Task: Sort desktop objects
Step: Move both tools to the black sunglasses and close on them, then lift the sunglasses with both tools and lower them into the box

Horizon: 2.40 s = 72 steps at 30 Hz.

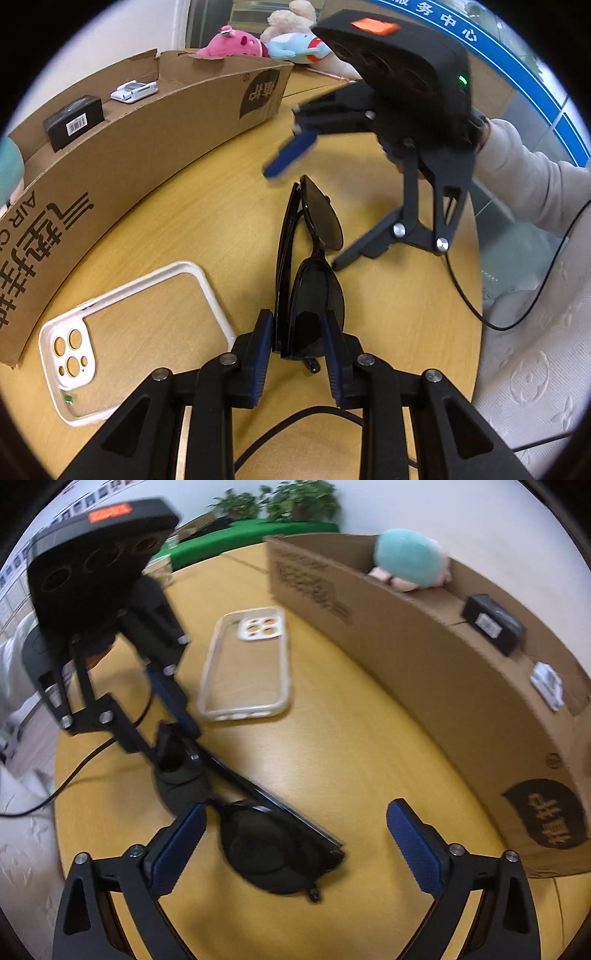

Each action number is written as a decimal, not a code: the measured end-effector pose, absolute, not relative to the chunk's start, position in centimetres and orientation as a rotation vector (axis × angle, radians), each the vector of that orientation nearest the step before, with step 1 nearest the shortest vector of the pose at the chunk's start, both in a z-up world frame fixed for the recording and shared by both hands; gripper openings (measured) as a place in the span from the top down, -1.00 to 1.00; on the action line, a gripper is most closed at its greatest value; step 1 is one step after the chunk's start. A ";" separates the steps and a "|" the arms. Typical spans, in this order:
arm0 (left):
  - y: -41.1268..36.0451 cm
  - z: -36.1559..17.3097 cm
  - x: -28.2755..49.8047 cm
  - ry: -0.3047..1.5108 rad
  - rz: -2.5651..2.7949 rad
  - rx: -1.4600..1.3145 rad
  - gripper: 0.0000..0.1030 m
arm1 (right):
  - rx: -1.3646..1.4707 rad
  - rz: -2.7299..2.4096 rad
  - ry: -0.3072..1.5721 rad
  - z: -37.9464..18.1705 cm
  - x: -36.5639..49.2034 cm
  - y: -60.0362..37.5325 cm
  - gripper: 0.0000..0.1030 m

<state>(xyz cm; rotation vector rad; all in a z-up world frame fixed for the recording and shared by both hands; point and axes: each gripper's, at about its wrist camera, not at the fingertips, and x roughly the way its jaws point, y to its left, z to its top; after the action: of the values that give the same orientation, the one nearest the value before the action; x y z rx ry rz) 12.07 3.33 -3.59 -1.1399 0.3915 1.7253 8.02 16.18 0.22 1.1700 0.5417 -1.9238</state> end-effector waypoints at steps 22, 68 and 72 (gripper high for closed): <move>-0.1 -4.3 12.0 0.127 1.811 -1.206 0.50 | 1.188 -2.017 0.500 -0.6 11.2 17.1 -0.28; -10.8 3.6 -11.7 -0.316 1.985 -1.296 0.56 | 1.197 -2.052 0.334 6.9 -14.0 9.5 -0.28; -10.5 2.5 -12.1 -0.298 1.986 -1.353 0.57 | 1.344 -1.953 0.312 4.3 -15.9 8.6 -0.28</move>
<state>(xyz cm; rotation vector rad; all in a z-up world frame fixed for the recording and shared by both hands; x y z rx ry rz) -12.08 -10.46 2.47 -1.3527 -0.2977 1.9859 -15.94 8.64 4.31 1.3439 0.3125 -1.9531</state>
